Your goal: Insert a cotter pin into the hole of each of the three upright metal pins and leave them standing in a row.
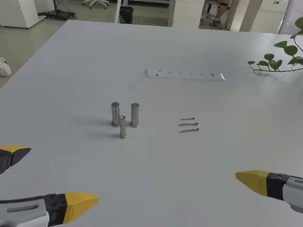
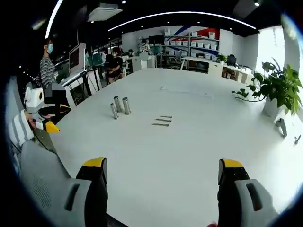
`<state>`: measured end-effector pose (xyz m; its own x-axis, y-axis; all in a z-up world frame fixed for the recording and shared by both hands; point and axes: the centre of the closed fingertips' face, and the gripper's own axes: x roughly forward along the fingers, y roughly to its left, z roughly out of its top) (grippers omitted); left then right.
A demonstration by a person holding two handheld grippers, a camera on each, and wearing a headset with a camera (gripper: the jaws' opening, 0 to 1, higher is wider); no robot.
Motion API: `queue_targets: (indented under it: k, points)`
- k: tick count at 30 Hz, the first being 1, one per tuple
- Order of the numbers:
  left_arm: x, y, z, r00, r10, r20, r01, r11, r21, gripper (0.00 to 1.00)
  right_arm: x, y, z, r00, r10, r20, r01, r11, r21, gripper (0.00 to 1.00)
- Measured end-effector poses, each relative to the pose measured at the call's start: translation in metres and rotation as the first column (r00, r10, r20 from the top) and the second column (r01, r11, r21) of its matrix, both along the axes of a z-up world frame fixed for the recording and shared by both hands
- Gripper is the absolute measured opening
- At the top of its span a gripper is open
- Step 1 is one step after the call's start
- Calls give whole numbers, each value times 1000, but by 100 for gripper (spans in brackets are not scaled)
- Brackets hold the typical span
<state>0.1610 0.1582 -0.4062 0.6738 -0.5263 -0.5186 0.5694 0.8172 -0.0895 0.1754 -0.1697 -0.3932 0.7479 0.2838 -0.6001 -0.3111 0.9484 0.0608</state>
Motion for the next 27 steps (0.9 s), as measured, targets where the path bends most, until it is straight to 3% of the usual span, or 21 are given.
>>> queue_targets:
  k: [3,5,10,12,15,23,27]
  points:
    - [1,0,0,1000,8,6,-8,1000,-2,99,-1,2,0,1000,11,-1,-11,1000,-2,97]
    - [3,0,1,1000,11,22,-11,1000,-6,99,-2,4,-1,1000,25,-2,-25,1000,-12,98]
    - [4,-2,4,1000,17,25,-16,999,-29,99,0,7,2,999,42,19,-41,999,-28,98]
    - [3,-3,4,1000,16,21,-16,999,-35,99,1,9,5,998,47,35,-46,999,-20,98]
    - [2,-4,4,1000,12,23,-11,999,-43,99,6,14,15,994,48,98,-49,999,12,99]
    - [3,-1,6,999,27,38,-25,999,-44,99,8,13,17,994,43,98,-45,999,14,98]
    - [6,3,8,997,42,60,-40,999,-33,99,8,12,18,995,40,95,-42,999,15,98]
